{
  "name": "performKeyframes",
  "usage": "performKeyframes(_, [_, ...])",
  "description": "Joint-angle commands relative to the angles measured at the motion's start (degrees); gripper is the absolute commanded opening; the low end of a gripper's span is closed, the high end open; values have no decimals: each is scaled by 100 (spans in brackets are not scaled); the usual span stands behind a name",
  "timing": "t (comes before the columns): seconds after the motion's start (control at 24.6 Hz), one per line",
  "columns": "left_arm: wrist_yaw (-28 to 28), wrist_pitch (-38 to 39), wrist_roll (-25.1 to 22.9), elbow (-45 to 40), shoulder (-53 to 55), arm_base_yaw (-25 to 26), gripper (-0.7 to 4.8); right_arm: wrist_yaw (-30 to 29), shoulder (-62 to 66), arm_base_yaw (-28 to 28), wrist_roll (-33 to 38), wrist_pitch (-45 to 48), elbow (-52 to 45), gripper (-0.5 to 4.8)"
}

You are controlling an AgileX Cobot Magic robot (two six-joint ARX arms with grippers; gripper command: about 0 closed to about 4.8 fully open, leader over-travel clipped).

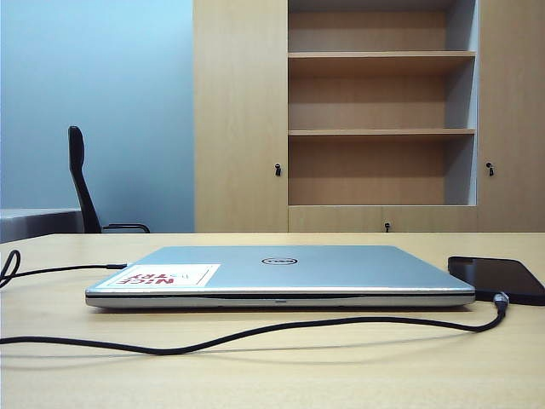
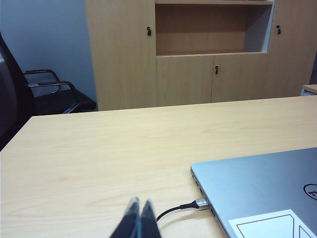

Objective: Pick up the charging cable and the phone, plug the charging cable into the charging port on the phone, and finally place them back on the table.

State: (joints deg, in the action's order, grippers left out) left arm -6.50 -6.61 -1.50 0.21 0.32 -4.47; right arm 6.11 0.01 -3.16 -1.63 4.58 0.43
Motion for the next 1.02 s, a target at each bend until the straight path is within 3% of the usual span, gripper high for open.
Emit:
performKeyframes(0.04, [-17, -74, 0, -2, 2, 0, -5, -28, -17, 2, 160, -11, -37, -6])
performKeyframes(1.02, [-17, -74, 0, -2, 2, -2, -5, -179, -17, 164, 157, -264, -37, -6])
